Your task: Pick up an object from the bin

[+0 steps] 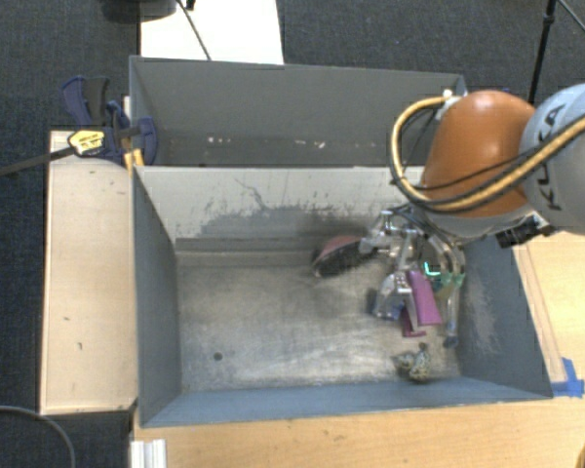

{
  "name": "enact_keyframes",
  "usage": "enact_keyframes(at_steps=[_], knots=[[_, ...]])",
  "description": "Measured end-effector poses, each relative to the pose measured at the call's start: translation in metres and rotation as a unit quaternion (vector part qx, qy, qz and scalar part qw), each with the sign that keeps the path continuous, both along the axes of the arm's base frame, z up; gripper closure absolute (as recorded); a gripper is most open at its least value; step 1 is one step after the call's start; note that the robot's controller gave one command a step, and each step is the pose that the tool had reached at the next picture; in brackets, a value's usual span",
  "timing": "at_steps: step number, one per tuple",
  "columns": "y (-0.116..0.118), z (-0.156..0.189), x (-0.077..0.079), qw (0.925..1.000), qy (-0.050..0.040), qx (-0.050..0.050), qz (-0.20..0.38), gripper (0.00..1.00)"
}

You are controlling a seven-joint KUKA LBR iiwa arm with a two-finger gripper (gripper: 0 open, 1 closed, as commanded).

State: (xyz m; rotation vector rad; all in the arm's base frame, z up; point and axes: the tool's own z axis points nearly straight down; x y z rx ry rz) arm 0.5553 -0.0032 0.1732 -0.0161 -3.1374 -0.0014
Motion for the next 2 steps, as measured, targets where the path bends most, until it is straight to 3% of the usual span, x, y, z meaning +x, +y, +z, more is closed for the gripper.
enact_keyframes(at_steps=[1, 2], knots=[[-0.0698, -0.0695, 0.0301, 1.0000, -0.0017, -0.001, -0.001, 0.00], [-0.0661, -0.0621, 0.0331, 1.0000, -0.0065, -0.001, 0.002, 1.00]])
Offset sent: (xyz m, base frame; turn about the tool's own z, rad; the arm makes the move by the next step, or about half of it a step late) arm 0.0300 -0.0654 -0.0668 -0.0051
